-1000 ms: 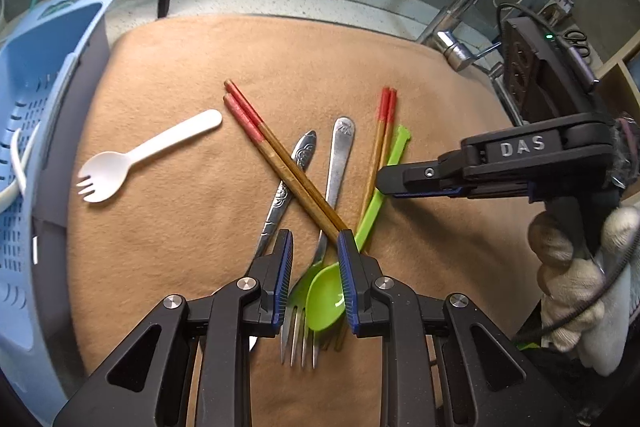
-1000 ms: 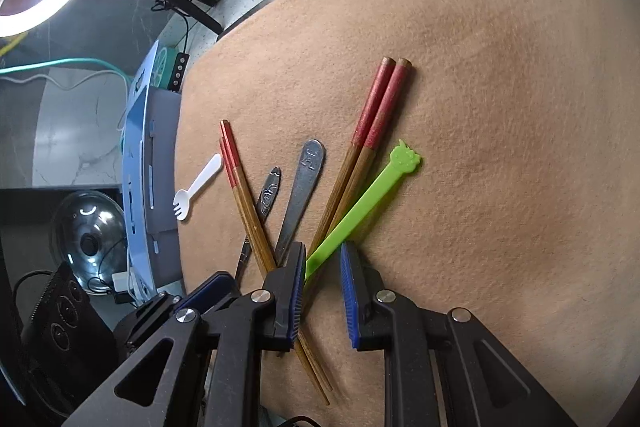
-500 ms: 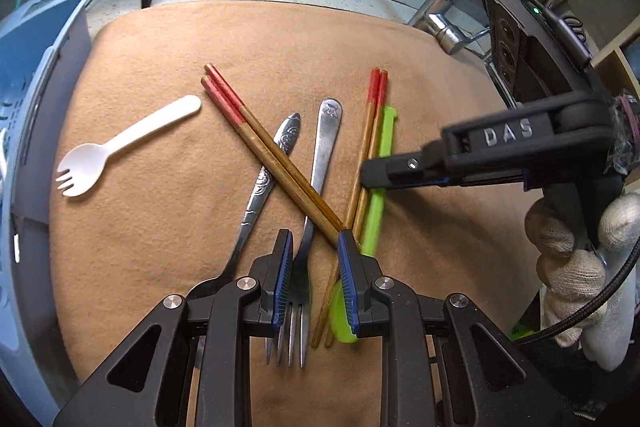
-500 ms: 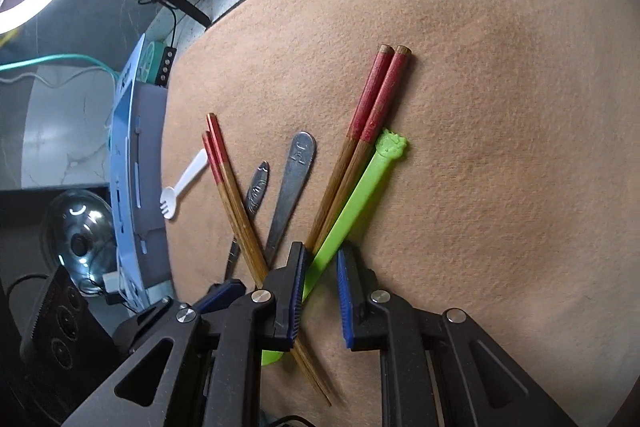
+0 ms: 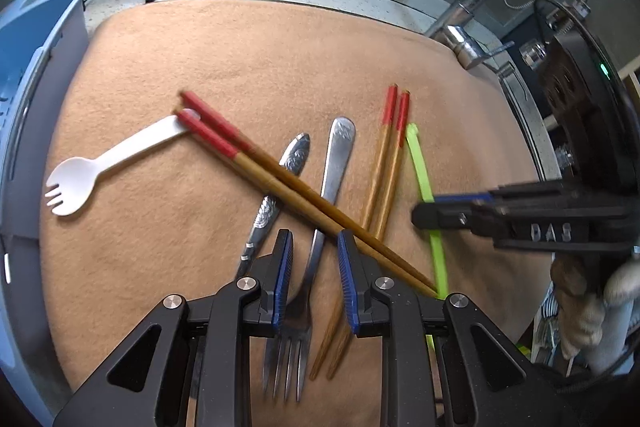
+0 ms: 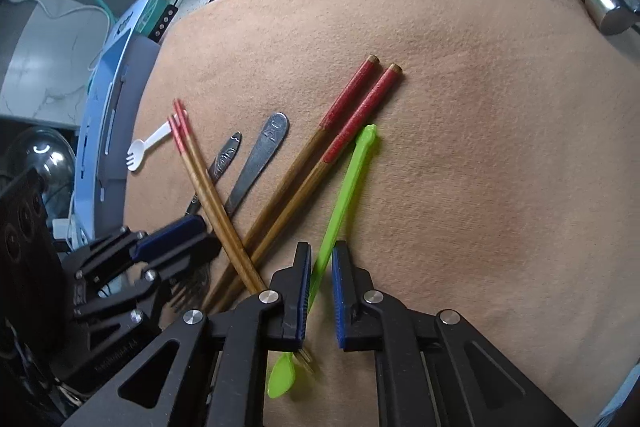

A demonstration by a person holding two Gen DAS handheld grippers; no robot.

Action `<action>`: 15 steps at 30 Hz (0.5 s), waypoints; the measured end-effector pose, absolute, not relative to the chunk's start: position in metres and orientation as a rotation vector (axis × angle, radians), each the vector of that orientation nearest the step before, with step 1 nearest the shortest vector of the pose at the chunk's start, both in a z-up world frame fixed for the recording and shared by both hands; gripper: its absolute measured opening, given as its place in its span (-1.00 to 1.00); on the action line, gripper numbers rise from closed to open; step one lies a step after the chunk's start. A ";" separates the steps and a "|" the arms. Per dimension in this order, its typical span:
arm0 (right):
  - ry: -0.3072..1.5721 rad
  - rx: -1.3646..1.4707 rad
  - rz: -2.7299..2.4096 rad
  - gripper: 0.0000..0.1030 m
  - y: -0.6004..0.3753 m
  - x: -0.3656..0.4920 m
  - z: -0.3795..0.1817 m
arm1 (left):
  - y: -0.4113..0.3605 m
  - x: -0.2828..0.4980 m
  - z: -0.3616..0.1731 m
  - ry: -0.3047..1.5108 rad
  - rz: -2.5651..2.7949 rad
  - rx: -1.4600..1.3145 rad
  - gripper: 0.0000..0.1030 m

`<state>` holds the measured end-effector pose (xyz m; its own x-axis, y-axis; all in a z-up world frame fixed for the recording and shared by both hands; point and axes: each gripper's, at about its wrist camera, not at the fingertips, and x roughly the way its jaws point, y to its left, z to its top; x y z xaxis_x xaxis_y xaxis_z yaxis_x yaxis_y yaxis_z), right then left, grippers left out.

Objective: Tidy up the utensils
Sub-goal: 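Grasp the green plastic spoon with the right gripper and lift it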

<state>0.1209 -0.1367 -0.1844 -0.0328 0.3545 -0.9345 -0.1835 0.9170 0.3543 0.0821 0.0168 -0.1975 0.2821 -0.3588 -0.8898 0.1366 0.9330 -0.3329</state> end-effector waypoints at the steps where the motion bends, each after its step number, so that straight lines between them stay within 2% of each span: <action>1: 1.547 0.138 0.434 -0.82 -0.139 0.120 -0.184 | 0.017 0.083 -0.198 1.242 -0.326 -0.206 -0.59; 15: 1.538 0.075 0.411 -0.84 -0.171 0.120 -0.181 | 0.013 0.100 -0.196 1.255 -0.277 -0.295 -0.58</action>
<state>0.1202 -0.1715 -0.1805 -0.0209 0.3045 -0.9523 -0.2114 0.9296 0.3019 0.0995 0.0127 -0.1962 0.2874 -0.3634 -0.8862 0.0441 0.9293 -0.3667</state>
